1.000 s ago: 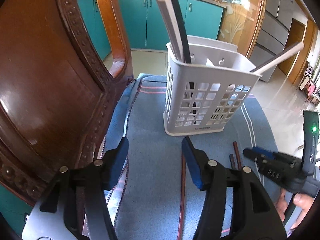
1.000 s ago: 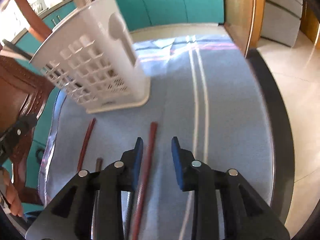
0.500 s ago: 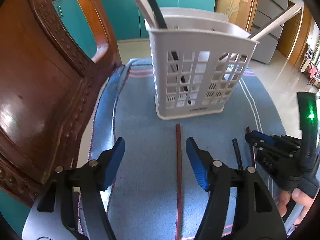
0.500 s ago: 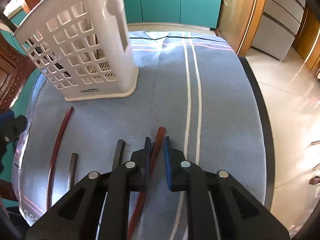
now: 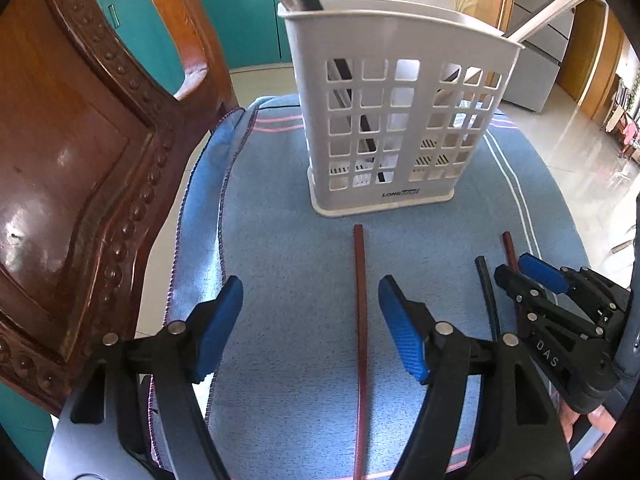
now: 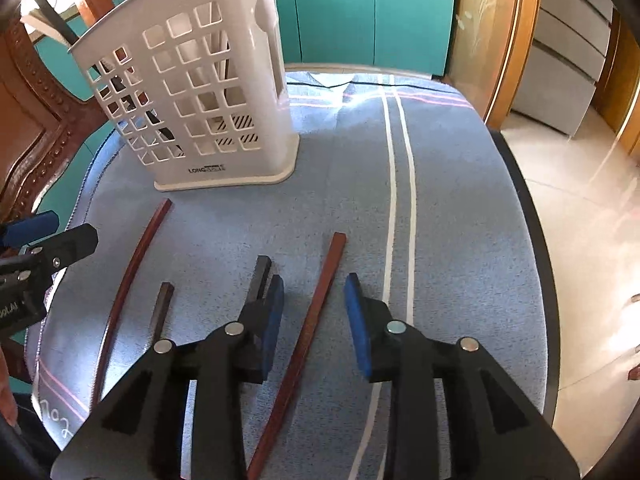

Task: Organize utensils
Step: 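Position the right tool over a red-brown chopstick while the left tool hovers open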

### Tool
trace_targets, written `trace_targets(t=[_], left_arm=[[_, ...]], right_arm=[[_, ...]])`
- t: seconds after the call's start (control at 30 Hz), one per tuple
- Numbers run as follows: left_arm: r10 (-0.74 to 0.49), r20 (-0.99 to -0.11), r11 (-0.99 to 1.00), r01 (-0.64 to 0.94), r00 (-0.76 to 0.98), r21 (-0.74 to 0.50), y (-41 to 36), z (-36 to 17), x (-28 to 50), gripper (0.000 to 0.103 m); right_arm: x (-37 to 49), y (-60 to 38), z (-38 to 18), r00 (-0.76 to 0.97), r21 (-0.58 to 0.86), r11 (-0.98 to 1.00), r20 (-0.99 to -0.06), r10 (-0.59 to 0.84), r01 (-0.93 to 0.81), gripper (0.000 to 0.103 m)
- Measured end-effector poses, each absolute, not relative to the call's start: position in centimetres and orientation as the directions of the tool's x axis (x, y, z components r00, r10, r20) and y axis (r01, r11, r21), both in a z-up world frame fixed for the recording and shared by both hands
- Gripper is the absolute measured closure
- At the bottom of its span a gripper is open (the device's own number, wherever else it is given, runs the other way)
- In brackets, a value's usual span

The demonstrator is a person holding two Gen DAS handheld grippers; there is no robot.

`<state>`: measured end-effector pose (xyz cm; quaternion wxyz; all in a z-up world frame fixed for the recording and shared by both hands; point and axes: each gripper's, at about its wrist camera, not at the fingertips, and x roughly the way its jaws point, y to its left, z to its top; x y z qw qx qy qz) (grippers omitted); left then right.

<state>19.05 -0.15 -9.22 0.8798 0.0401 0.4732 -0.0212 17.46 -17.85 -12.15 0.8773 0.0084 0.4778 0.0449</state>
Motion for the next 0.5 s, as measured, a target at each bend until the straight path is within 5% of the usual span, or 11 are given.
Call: trace_targets(t=[0.5], left_arm=[[0.014,-0.848,0.992,0.1,0.529,0.079,-1.5,-10.3,18.7,0.031]], right_arm=[[16.6,-18.3,-12.3,0.545,0.034,0.998,-0.837,0.052,-0.043,0.071]])
